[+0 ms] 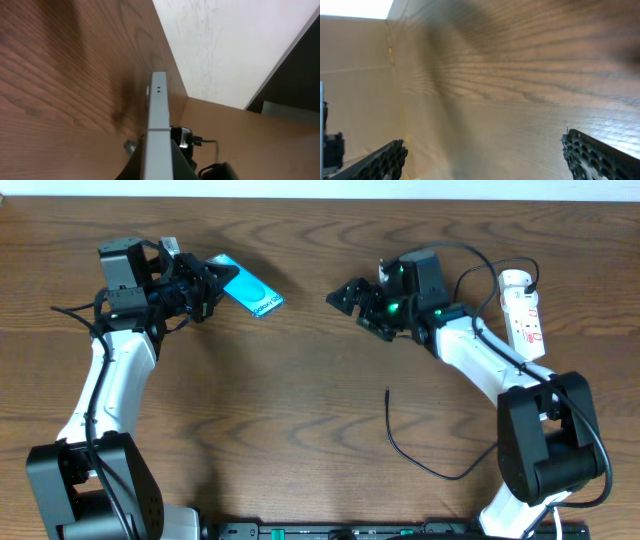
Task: Plug charger to phone and switch on socket
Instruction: 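Open the right gripper and pull it away from the smartphone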
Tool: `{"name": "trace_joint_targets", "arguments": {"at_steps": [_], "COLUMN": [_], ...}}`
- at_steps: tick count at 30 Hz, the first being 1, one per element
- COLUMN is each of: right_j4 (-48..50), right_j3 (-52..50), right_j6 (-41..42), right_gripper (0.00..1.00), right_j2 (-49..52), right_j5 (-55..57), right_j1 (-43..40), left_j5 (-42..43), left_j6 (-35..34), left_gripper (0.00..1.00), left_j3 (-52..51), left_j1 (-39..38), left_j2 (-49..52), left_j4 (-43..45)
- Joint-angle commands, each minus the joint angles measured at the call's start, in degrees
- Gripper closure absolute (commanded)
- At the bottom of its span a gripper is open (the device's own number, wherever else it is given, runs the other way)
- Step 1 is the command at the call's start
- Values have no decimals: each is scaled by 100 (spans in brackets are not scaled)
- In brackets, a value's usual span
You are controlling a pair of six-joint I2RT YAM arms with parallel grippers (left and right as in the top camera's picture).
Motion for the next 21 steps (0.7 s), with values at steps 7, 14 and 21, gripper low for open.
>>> {"name": "trace_joint_targets", "arguments": {"at_steps": [7,14,21], "right_j4": [-2599,-3545,-4282], "right_j3": [1523,1631,1633], "right_j6": [-1698,-1923,-2024], "right_gripper": [1,1,2], "right_j2": [24,24,24], "right_j5": [1681,2404,3014], "right_j1": [-48,66,262], "left_j5": [621,1102,1878], "left_j6": [901,1250,1364], "left_gripper": [93,93,93], "left_j3": [2,2,0], "left_j1": [15,15,15], "left_j2": [-72,9,251], "left_j4": [11,72,527]}}
